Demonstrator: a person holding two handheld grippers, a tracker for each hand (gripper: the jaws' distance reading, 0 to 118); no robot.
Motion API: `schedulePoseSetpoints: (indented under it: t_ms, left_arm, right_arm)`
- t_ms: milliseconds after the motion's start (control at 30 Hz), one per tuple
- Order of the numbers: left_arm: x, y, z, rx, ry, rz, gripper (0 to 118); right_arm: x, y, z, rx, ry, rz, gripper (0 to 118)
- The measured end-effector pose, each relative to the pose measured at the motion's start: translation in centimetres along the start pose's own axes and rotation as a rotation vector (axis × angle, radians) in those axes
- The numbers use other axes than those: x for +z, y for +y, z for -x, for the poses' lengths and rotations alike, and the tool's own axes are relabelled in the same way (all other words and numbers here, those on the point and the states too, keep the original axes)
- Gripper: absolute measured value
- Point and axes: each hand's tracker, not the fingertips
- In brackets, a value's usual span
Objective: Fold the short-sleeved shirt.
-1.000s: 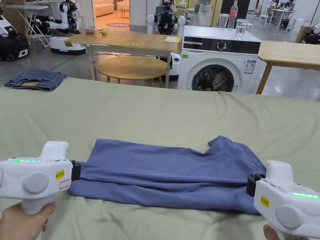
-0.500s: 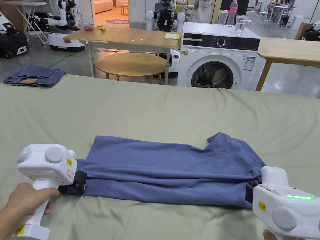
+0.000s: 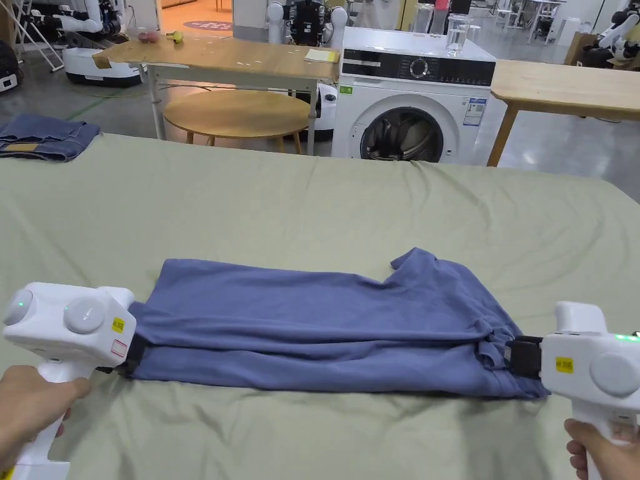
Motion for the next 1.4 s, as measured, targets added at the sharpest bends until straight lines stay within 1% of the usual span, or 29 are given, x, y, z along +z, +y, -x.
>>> schedulePoseSetpoints:
  t_ms: [67, 167, 267, 333, 367, 433, 467, 500, 533, 567, 600, 633, 700, 733, 867, 967, 1067, 1233, 1367, 1400]
  left_arm:
    - [0.3, -0.1, 0.3, 0.007, -0.011, -0.012, 1]
    - [0.6, -0.4, 0.5, 0.01, -0.019, -0.024, 1]
    - [0.4, -0.5, 0.5, 0.018, -0.024, -0.025, 1]
    - [0.0, -0.7, 0.7, 0.031, -0.029, -0.021, 1]
    - [-0.2, -0.7, 0.7, 0.035, -0.031, -0.017, 1]
    - [-0.3, -1.0, 0.6, 0.037, -0.032, -0.015, 1]
    - [-0.4, -1.1, 0.5, 0.039, -0.032, -0.015, 1]
    - [-0.5, -1.1, 0.4, 0.039, -0.03, -0.016, 1]
    - [-0.5, -1.2, 0.3, 0.037, -0.028, -0.018, 1]
    - [-0.6, -1.2, 0.2, 0.033, -0.025, -0.018, 1]
    - [-0.6, -1.2, 0.1, 0.03, -0.024, -0.019, 1]
    - [-0.5, -1.2, 0.0, 0.028, -0.023, -0.022, 1]
    - [-0.2, -1.3, -0.1, 0.026, -0.023, -0.031, 1]
    - [0.1, -1.4, -0.1, 0.025, -0.022, -0.043, 1]
    - [2.3, -1.3, 0.4, 0.029, -0.035, -0.104, 1]
    - [5.0, -1.0, 1.1, 0.063, -0.078, -0.175, 0]
    - [7.5, -1.2, 1.7, 0.089, -0.118, -0.225, 0]
    - [9.8, -3.8, 2.7, 0.082, -0.105, -0.227, 0]
    - [9.4, -7.6, 3.1, 0.074, -0.12, -0.148, 0]
    - [9.0, -8.6, 3.0, 0.056, -0.116, -0.126, 0]
  right_arm:
    - [-0.9, 0.3, -0.5, -0.003, 0.004, 0.027, 52]
    - [-3.0, 0.1, -0.7, -0.007, 0.045, 0.103, 52]
    - [-5.8, -0.8, -0.1, 0.032, 0.057, 0.19, 52]
    - [-7.8, -1.7, 0.3, 0.058, 0.052, 0.28, 52]
    - [-8.4, -2.3, 0.4, 0.048, 0.058, 0.286, 51]
    - [-7.5, -2.6, 0.4, 0.024, 0.048, 0.212, 49]
    - [-7.4, -2.5, 0.4, 0.015, 0.045, 0.223, 46]
    - [-7.4, -2.6, 0.4, 0.015, 0.051, 0.22, 36]
    - [-7.4, -2.7, 0.4, 0.018, 0.087, 0.214, 19]
    - [-7.4, -2.6, 0.4, 0.001, 0.134, 0.214, 8]
    - [-7.4, -2.6, 0.5, -0.016, 0.128, 0.221, 7]
    - [-7.4, -2.6, 0.7, -0.004, 0.105, 0.218, 6]
    - [-7.0, -2.6, 0.9, 0.032, 0.099, 0.203, 5]
    - [-6.7, -2.6, 0.9, 0.031, 0.099, 0.196, 5]
    - [-4.0, -1.8, 0.3, -0.007, 0.107, 0.123, 4]
    - [-1.5, -0.7, -0.4, -0.042, 0.135, 0.086, 4]
    - [0.9, -0.2, -0.4, -0.043, 0.15, 0.063, 4]
    - [4.9, -1.8, -0.4, 0.001, 0.128, 0.071, 4]
    - [6.1, -4.7, -0.4, 0.055, 0.112, 0.117, 4]
    - [6.1, -5.6, -0.3, 0.08, 0.092, 0.142, 4]
